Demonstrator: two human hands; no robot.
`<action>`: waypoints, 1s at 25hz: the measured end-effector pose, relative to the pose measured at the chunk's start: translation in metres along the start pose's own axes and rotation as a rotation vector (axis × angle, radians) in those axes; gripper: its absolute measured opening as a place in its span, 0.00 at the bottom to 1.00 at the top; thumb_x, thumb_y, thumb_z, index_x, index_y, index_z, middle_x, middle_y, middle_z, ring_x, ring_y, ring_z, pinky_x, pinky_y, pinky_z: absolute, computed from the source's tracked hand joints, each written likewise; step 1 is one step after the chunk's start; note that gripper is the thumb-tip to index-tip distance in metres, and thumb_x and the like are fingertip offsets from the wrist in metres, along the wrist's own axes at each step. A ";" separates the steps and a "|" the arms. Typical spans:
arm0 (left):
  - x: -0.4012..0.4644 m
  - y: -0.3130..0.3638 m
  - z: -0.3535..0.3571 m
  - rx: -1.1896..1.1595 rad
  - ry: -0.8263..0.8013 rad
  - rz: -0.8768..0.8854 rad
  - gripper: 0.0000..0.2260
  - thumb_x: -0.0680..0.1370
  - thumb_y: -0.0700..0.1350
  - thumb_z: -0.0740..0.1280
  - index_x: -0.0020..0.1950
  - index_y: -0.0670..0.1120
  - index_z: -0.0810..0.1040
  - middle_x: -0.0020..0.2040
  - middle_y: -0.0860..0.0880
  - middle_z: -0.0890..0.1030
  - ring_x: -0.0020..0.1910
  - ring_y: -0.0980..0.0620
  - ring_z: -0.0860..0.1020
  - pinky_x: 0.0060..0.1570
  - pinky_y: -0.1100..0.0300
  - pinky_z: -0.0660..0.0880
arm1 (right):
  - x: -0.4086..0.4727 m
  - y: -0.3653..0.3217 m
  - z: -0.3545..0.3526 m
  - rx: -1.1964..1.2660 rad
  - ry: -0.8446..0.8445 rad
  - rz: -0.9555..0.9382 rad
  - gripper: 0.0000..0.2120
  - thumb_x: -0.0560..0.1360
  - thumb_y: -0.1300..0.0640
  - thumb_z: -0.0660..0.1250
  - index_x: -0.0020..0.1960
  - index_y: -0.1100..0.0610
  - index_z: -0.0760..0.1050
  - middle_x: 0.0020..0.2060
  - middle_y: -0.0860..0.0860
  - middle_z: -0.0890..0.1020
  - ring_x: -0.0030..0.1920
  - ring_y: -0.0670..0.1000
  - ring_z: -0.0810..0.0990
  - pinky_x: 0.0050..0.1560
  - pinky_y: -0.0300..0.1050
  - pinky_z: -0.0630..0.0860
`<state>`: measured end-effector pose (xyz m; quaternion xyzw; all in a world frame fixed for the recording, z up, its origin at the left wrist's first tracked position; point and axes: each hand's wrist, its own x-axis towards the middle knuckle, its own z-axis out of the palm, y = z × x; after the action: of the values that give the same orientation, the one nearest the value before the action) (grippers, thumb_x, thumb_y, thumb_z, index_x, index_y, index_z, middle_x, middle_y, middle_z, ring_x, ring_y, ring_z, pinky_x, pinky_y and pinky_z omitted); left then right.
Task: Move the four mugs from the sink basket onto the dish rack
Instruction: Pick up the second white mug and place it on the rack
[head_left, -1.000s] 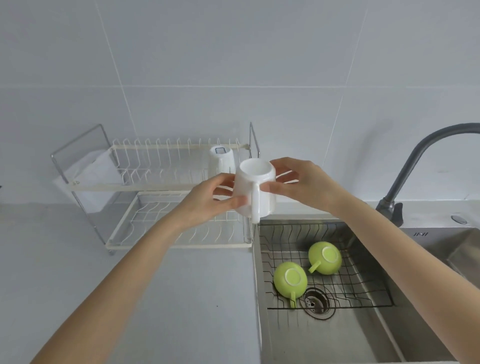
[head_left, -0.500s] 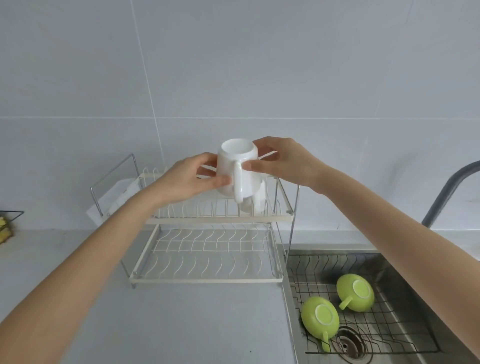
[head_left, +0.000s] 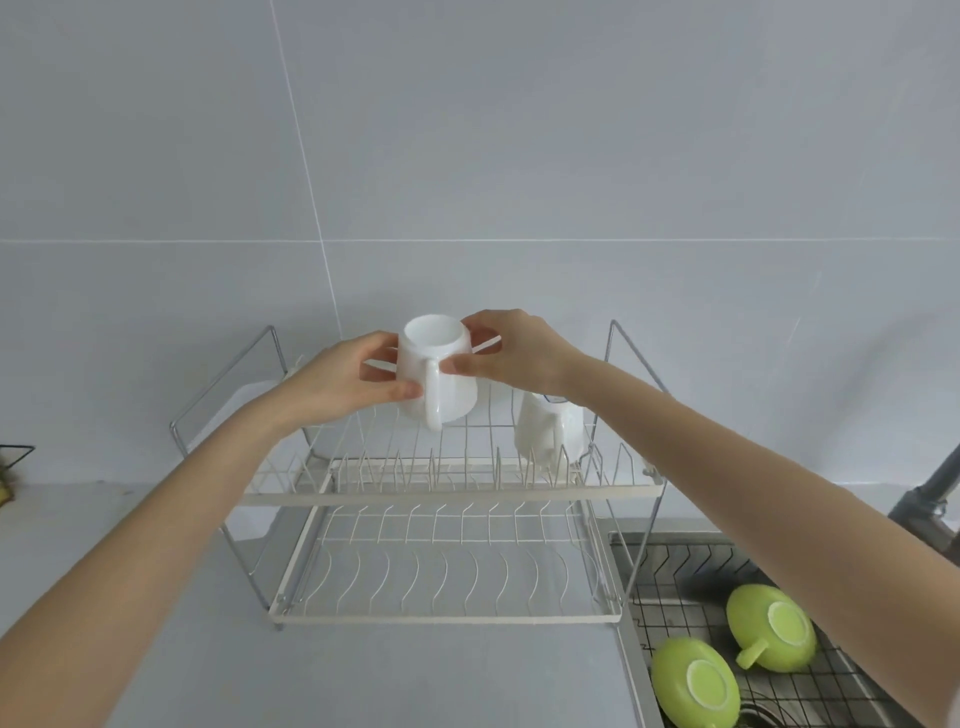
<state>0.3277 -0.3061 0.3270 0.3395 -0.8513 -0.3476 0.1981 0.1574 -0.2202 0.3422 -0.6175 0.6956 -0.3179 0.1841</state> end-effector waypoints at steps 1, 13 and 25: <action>0.004 -0.007 0.000 -0.002 -0.007 -0.017 0.21 0.72 0.43 0.70 0.64 0.46 0.70 0.58 0.50 0.77 0.54 0.49 0.79 0.59 0.55 0.73 | 0.007 0.002 0.006 -0.013 -0.018 0.007 0.24 0.71 0.51 0.70 0.64 0.58 0.73 0.60 0.53 0.79 0.60 0.52 0.78 0.62 0.43 0.71; 0.021 -0.066 0.008 0.058 -0.125 -0.231 0.22 0.71 0.43 0.71 0.62 0.43 0.70 0.63 0.46 0.76 0.58 0.46 0.78 0.61 0.52 0.73 | 0.046 0.023 0.065 -0.055 -0.167 0.090 0.24 0.71 0.51 0.71 0.63 0.59 0.73 0.59 0.54 0.79 0.59 0.54 0.78 0.62 0.47 0.72; 0.019 -0.068 0.006 0.126 -0.222 -0.307 0.23 0.72 0.44 0.71 0.64 0.42 0.68 0.65 0.46 0.74 0.61 0.47 0.76 0.64 0.52 0.71 | 0.042 0.022 0.074 -0.105 -0.227 0.121 0.29 0.72 0.50 0.69 0.69 0.58 0.65 0.64 0.54 0.76 0.63 0.54 0.75 0.64 0.45 0.70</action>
<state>0.3409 -0.3528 0.2759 0.4364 -0.8263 -0.3551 0.0259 0.1819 -0.2763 0.2795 -0.6152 0.7218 -0.1977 0.2479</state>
